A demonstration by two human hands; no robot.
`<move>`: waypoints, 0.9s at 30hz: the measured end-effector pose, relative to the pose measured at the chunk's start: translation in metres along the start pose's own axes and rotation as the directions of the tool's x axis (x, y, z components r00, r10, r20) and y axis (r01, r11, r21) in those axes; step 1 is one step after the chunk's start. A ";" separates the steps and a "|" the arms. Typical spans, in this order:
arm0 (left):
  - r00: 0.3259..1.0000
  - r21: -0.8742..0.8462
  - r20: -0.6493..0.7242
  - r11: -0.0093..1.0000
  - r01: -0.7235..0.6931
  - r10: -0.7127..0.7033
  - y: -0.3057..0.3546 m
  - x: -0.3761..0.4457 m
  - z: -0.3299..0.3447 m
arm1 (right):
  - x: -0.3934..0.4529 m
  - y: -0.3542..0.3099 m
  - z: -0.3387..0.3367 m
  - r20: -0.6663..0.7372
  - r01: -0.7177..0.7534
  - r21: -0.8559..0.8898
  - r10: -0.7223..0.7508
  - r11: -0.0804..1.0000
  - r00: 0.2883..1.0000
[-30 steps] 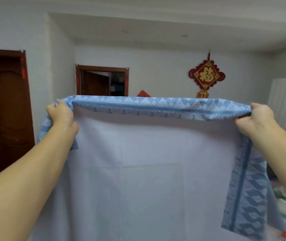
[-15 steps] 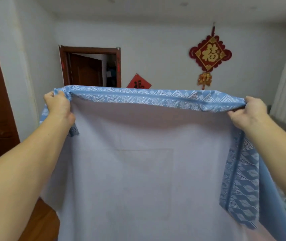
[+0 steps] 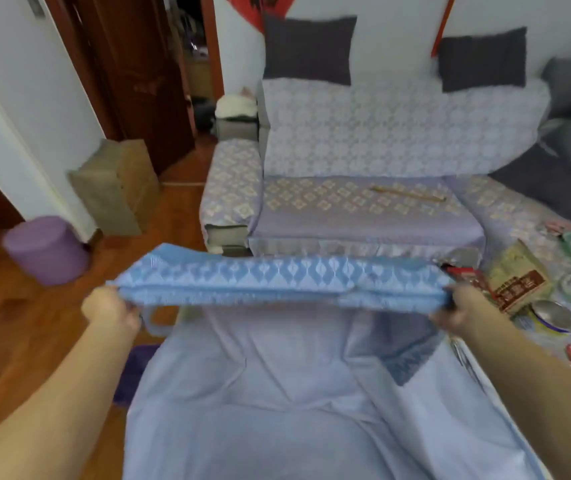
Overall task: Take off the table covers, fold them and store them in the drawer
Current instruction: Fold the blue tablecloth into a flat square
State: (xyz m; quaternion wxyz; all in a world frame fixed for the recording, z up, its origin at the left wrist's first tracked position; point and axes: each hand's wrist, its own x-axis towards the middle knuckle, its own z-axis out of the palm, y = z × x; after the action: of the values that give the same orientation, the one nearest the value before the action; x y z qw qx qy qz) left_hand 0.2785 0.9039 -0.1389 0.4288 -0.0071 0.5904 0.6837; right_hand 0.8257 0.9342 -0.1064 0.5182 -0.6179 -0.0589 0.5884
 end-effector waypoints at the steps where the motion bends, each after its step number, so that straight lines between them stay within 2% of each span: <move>1: 0.995 0.061 -0.035 0.994 0.091 -0.089 -0.020 0.019 -0.010 | 0.014 0.015 -0.002 -0.091 -0.041 -0.045 0.037 0.998 0.995; 2: 0.983 0.021 -0.053 0.984 0.176 -0.175 -0.035 0.037 -0.016 | 0.025 0.025 0.000 -0.167 -0.078 -0.088 0.063 0.993 0.984; 3: 0.981 0.003 -0.054 0.982 0.187 -0.187 -0.047 0.053 -0.018 | 0.038 0.031 0.005 -0.234 -0.102 -0.106 0.075 0.989 0.969; 7: 0.974 0.052 -0.215 0.995 0.083 -0.070 -0.061 0.080 0.024 | 0.071 0.023 0.069 -0.240 -0.098 -0.222 0.043 0.970 0.970; 9: 0.989 0.103 -0.145 0.994 0.025 -0.010 -0.060 0.098 0.065 | 0.095 0.005 0.110 -0.195 -0.074 -0.260 0.023 0.963 0.981; 11: 0.997 0.132 -0.072 0.991 -0.002 0.012 -0.045 0.129 0.115 | 0.137 -0.022 0.140 -0.152 0.015 -0.289 -0.062 0.957 0.986; 13: 0.999 0.089 0.041 0.995 -0.032 0.029 -0.020 0.159 0.173 | 0.174 -0.054 0.168 -0.101 0.190 -0.214 -0.215 0.958 0.971; 14: 0.991 0.034 0.131 0.998 -0.047 0.042 -0.008 0.170 0.202 | 0.186 -0.069 0.180 -0.069 0.247 -0.120 -0.257 0.961 0.964; 16: 0.935 -0.054 0.344 0.996 -0.071 0.085 0.007 0.177 0.249 | 0.193 -0.088 0.200 0.073 0.271 -0.007 -0.270 0.963 0.960; 17: 0.899 -0.012 0.427 0.995 -0.098 0.094 0.006 0.172 0.266 | 0.191 -0.088 0.207 0.152 0.251 -0.032 -0.243 0.968 0.958; 19: 0.858 0.189 0.509 0.964 -0.186 0.066 -0.026 0.155 0.281 | 0.194 -0.072 0.205 0.238 0.197 -0.261 -0.135 0.945 0.962; 20: 0.850 0.279 0.526 0.934 -0.222 0.045 -0.050 0.143 0.279 | 0.196 -0.057 0.198 0.253 0.178 -0.400 -0.078 0.899 0.964; 22: 0.831 0.489 0.547 0.844 -0.221 -0.099 -0.113 0.124 0.253 | 0.205 -0.019 0.169 0.251 0.122 -0.599 0.041 0.791 0.967; 24: 0.810 0.662 0.520 0.728 -0.179 -0.273 -0.177 0.108 0.207 | 0.211 0.020 0.127 0.176 0.028 -0.699 0.134 0.715 0.975; 27: 0.791 0.845 0.410 0.516 -0.141 -0.454 -0.253 0.082 0.133 | 0.205 0.067 0.050 0.004 -0.149 -0.724 0.220 0.673 0.976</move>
State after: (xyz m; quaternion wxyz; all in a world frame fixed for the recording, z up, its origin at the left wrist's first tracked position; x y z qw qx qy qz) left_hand 0.4428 1.0427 -0.3434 0.6004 0.3552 0.6775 0.2330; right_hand 0.8123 1.0723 -0.2788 0.1694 -0.7466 -0.2453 0.5947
